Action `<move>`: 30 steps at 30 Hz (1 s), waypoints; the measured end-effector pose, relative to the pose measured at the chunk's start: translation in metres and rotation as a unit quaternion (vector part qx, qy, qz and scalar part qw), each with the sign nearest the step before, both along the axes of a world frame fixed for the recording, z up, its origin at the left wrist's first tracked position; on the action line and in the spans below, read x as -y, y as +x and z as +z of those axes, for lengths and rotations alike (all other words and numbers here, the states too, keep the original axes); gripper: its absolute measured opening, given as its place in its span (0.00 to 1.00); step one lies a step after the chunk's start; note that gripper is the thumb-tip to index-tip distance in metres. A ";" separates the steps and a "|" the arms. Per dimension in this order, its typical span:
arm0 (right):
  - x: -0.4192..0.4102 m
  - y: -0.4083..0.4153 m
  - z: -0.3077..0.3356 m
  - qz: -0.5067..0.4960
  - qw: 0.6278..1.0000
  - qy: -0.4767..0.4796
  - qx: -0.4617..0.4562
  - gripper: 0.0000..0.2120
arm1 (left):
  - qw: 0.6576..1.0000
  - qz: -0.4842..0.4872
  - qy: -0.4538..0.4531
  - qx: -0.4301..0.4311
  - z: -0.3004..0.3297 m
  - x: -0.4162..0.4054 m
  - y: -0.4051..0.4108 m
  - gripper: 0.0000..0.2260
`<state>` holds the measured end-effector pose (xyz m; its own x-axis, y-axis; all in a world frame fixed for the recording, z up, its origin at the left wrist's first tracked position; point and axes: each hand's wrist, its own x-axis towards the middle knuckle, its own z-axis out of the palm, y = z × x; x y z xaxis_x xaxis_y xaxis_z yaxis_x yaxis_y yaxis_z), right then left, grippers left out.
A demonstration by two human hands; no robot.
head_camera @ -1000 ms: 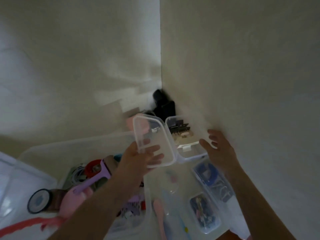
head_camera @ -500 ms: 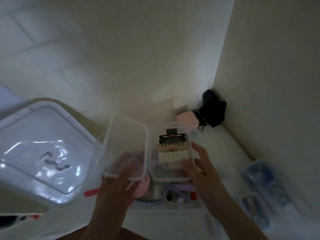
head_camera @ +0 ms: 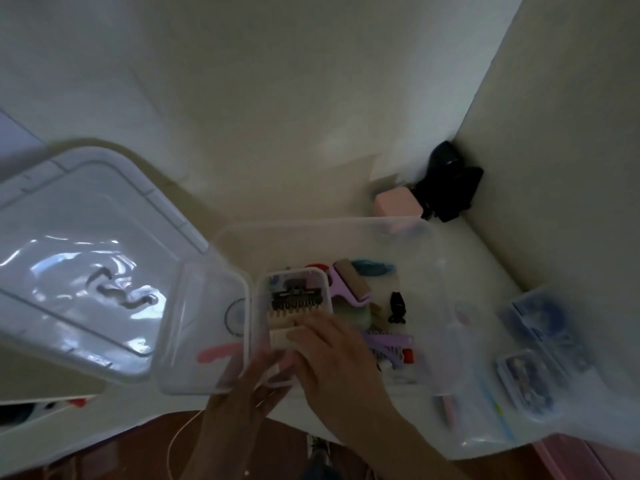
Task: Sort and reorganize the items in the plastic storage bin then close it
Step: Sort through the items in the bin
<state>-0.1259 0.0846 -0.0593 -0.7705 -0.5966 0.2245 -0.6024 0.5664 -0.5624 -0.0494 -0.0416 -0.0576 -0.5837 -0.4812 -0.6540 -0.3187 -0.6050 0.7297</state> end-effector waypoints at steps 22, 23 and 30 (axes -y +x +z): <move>-0.076 -0.145 0.000 -0.262 0.957 0.017 0.126 0.05 | 0.993 -0.105 0.027 -0.041 -0.010 0.030 -0.037 0.18; -0.077 -0.141 0.019 -0.240 0.950 -0.081 0.184 0.04 | 0.994 -0.102 0.030 -0.038 -0.010 0.029 -0.038 0.18; -0.046 -0.094 0.062 0.011 0.930 -0.091 0.356 0.08 | 0.994 -0.096 0.046 -0.023 -0.009 0.014 -0.042 0.16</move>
<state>-0.2199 0.1302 0.0026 -0.7503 -0.6163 -0.2394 -0.0503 0.4143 -0.9088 -0.0917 -0.0560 -0.0665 -0.6891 -0.2979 -0.6606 -0.4019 -0.6015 0.6904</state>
